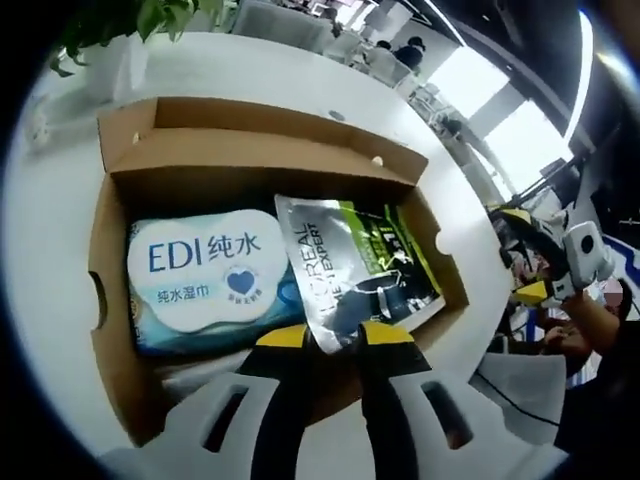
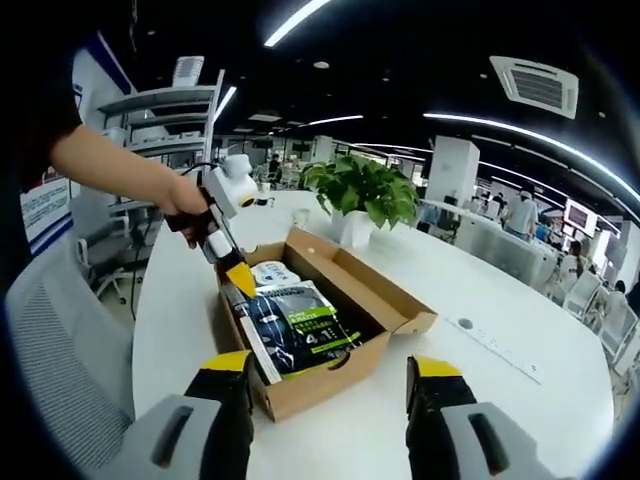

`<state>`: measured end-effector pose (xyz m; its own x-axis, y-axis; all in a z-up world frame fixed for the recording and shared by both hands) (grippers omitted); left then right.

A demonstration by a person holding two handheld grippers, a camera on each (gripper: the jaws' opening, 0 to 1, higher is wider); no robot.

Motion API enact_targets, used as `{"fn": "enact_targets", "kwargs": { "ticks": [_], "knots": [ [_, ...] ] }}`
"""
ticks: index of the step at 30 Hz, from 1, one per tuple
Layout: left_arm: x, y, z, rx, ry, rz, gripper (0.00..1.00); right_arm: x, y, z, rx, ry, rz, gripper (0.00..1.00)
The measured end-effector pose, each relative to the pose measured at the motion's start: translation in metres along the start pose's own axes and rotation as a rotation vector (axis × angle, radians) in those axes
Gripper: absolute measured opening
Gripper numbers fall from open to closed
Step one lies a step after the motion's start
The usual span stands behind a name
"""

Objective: Operate the shoe box by opening the lid, removing the specified soft item, and placing it in the target area until the item is outside and the box remains undamaged.

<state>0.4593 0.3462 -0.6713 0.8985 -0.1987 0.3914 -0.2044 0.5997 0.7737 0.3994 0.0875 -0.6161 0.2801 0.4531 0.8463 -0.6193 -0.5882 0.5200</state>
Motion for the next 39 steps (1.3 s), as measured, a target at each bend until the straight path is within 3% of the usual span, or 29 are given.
{"fn": "enact_targets", "kwargs": {
  "ticks": [9,11,39],
  "knots": [
    [0.0,0.002,0.003,-0.022,0.018,0.0,0.09,0.002,-0.009,-0.007,0.016,0.016,0.003,0.56],
    [0.001,0.004,0.003,-0.021,0.022,0.008,0.02,0.002,-0.013,-0.008,0.019,0.022,0.0,0.56],
    [0.014,0.02,0.016,-0.069,0.013,0.049,0.0,0.008,-0.046,-0.023,0.059,0.031,-0.014,0.48]
  ]
}}
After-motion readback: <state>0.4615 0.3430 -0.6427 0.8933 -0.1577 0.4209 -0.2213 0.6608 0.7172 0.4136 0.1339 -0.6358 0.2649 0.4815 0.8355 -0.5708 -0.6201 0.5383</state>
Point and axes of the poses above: the point that each gripper's makers call its tool centre point, and the gripper's own axes: y roughly backward along the fingers, z roughly to its right, x roughly out of its top, the point moved 7 cm from there along y, roughly backward along the fingers, and after that the axes turned 6 degrees about -z, right-handed, at the moved point
